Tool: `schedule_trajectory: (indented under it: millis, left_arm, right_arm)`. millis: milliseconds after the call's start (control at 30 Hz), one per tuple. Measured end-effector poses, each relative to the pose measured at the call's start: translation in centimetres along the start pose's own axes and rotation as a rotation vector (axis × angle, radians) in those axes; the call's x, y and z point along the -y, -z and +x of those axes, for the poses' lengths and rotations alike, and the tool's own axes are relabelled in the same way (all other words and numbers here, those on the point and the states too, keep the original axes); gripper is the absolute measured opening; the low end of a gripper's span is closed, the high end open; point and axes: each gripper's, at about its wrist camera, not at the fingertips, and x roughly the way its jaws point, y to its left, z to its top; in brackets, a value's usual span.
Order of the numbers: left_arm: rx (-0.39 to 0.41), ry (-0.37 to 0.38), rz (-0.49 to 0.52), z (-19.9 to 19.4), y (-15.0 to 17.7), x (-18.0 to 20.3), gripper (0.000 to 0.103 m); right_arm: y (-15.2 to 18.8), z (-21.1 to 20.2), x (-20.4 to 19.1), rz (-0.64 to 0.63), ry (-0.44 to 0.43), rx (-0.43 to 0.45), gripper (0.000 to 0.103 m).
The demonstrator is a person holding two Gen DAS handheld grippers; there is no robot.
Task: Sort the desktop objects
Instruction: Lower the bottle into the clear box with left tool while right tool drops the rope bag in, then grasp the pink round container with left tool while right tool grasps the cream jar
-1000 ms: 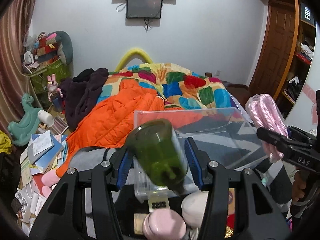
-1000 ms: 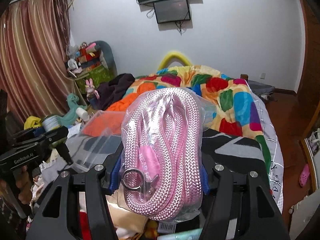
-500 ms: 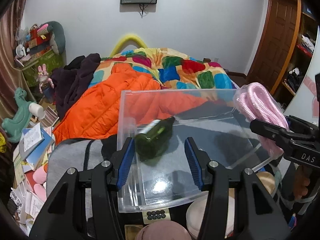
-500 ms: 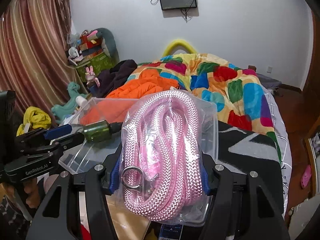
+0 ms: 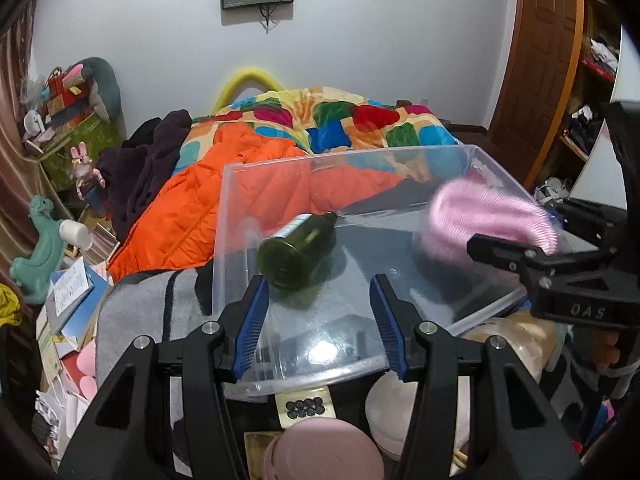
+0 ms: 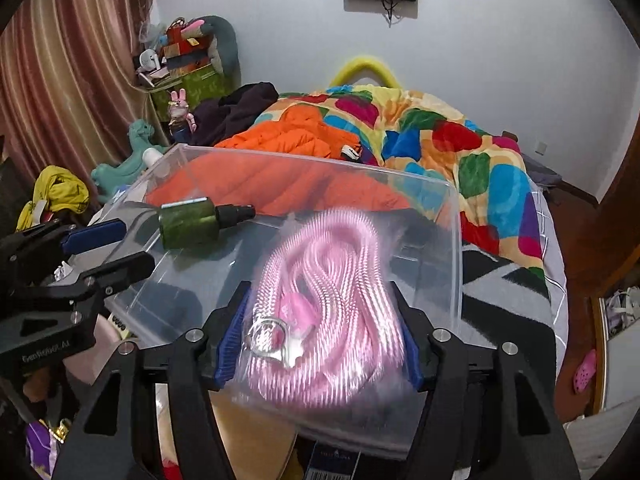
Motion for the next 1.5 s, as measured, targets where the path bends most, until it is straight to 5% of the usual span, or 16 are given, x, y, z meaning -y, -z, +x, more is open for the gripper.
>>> schedule_trajectory:
  millis: [167,233,533,733,1033,1500]
  left_arm:
    - [-0.003,0.023,-0.016,-0.8,0.1,0.0,0.056]
    - [0.018,0.001,-0.005,-1.7,0.2,0.2,0.069]
    - [0.096,-0.041,0.035,-6.1,1.4,0.6,0.089]
    - [0.125,-0.049,0.000,-8.0,2.8,-0.2,0.093]
    - [0.057,-0.072,-0.020,-8.2,5.7,-1.6,0.093]
    - [-0.004,-0.102,0.149,-6.7,9.5,-0.4,0.095]
  right_arm:
    - [0.7,-1.7,-0.2,-0.010,-0.008,0.023,0.066]
    - [1.0,-2.6,-0.2,-0.015,-0.003,0.034,0.067]
    - [2.9,-6.6,0.0,0.010,-0.002,0.102,0.081]
    - [5.3,-8.6,-0.1,0.048,0.005,0.158,0.084]
    - [7.0,-9.9,-0.1,0.060,-0.012,0.174,0.084]
    - [8.2,-6.6,-4.0,0.017,-0.041,0.100,0.084]
